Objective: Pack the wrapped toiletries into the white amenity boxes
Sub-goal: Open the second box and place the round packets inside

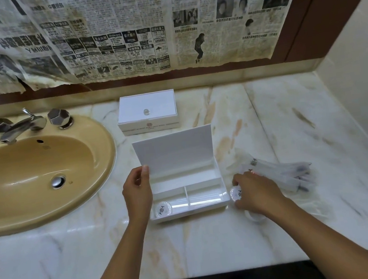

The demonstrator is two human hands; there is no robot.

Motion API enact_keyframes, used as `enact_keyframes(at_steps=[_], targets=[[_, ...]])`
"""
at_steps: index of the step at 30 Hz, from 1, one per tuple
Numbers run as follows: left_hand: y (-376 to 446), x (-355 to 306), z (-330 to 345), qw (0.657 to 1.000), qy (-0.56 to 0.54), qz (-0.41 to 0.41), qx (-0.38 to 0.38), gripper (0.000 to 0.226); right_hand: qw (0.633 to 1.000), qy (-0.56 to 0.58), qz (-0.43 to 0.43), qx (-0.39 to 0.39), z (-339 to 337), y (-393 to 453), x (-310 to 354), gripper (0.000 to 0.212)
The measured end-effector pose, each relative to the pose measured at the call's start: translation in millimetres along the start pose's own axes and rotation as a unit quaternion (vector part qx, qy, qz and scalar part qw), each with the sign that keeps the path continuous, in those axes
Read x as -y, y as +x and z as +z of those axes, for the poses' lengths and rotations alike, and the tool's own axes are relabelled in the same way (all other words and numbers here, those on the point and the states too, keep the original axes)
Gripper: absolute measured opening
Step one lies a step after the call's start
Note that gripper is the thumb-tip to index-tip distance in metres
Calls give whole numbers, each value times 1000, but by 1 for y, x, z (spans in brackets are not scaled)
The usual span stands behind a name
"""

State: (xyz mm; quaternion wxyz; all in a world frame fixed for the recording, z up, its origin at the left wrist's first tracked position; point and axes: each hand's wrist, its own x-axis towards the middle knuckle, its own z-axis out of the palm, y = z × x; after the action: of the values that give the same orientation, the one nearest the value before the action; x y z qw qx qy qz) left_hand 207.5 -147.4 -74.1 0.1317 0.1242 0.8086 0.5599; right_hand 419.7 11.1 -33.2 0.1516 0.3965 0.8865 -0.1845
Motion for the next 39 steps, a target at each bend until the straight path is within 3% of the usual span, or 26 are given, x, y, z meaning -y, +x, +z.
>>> enact_keyframes(at_steps=[9, 16, 27, 39], targets=[[3, 1, -2, 1000, 0, 0, 8, 17, 999, 3, -7, -50, -31, 3, 11, 41], [8, 4, -6, 1000, -5, -6, 21, 20, 988, 38, -100, -114, -56, -2, 65, 37], [9, 4, -9, 1000, 4, -5, 31, 19, 976, -49, -213, -12, -15, 8, 153, 23], [10, 6, -10, 999, -8, -3, 37, 20, 975, -79, -205, 27, 11, 14, 166, 32]])
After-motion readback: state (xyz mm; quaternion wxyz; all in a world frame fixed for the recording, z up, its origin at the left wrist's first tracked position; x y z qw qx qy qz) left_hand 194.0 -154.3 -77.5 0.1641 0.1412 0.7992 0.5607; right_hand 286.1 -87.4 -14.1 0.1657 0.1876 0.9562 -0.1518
